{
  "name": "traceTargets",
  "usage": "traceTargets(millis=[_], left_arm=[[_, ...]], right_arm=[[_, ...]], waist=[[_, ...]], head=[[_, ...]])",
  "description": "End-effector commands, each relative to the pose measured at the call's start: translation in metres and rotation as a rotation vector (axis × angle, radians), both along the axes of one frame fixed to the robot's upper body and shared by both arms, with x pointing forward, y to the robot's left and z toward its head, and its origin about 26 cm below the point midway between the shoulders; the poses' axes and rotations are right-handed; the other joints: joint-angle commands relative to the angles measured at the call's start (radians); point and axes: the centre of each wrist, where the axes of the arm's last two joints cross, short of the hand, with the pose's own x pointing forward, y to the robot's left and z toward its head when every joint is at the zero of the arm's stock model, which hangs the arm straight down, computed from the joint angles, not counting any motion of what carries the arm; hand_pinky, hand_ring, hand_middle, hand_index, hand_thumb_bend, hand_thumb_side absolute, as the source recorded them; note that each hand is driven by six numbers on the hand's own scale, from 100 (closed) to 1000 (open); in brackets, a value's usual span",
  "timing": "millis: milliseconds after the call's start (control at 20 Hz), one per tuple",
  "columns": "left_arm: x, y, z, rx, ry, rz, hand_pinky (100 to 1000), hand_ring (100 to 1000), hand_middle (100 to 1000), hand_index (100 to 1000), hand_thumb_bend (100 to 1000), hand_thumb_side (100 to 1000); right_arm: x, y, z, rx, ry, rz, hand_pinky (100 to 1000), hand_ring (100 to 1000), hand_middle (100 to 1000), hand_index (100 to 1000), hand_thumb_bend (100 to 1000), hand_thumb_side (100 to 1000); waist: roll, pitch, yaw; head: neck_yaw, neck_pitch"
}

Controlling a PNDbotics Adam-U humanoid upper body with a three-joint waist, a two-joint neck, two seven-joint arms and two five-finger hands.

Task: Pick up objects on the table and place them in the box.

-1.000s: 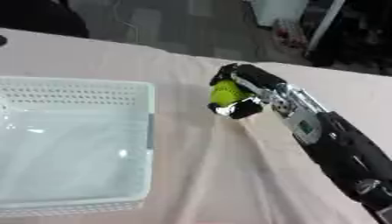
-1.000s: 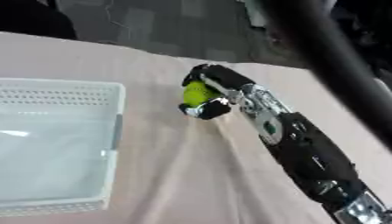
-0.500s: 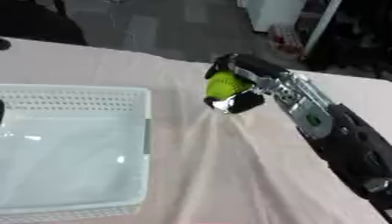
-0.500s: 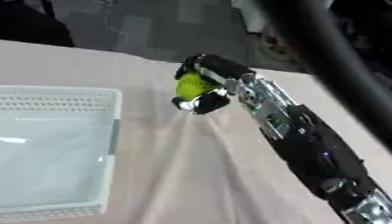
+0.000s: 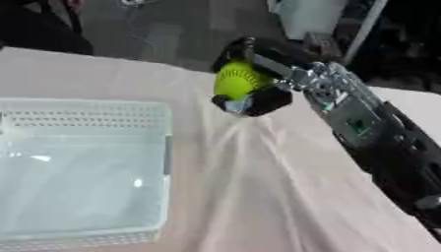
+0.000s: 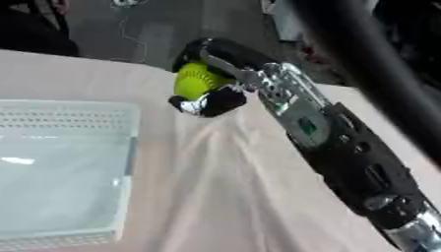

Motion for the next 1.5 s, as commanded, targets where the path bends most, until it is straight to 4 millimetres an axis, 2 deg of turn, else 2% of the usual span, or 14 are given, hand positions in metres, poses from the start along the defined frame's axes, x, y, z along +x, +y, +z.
traceTargets(millis=[50, 700, 750, 800, 950, 1500], left_arm=[[-0.003, -0.001, 0.011, -0.005, -0.047, -0.002, 767, 684, 857, 810, 273, 758], [-0.002, -0.019, 0.023, -0.033, -0.067, -0.085, 768, 687, 857, 811, 288, 754], [-0.002, -0.021, 0.024, -0.035, -0.068, -0.088, 768, 687, 858, 811, 288, 753], [-0.002, -0.022, 0.025, -0.036, -0.069, -0.092, 769, 688, 861, 812, 286, 756], [-0.002, -0.028, 0.027, -0.042, -0.067, -0.118, 769, 688, 861, 813, 289, 756], [-0.002, -0.036, 0.032, -0.039, -0.061, -0.156, 770, 688, 862, 813, 289, 759]], right_arm=[[-0.008, 0.006, 0.016, 0.016, -0.040, 0.031, 100, 100, 100, 100, 100, 285], [-0.010, 0.029, 0.007, 0.102, -0.028, 0.141, 100, 100, 100, 100, 100, 295], [-0.010, 0.030, 0.007, 0.118, -0.035, 0.153, 100, 100, 100, 100, 100, 360], [-0.010, 0.031, 0.007, 0.134, -0.041, 0.163, 100, 100, 100, 100, 100, 297], [-0.010, 0.034, 0.008, 0.190, -0.064, 0.198, 100, 100, 100, 100, 100, 300], [-0.005, 0.041, -0.002, 0.321, -0.082, 0.277, 100, 100, 100, 114, 100, 337]], waist=[[0.003, -0.025, 0.007], [-0.034, -0.054, 0.088], [-0.037, -0.055, 0.093], [-0.040, -0.055, 0.099], [-0.048, -0.059, 0.118], [-0.069, -0.072, 0.148]], head=[[-0.007, -0.004], [-0.026, -0.004], [-0.026, -0.004], [-0.026, -0.004], [-0.031, -0.001], [-0.032, -0.015]])
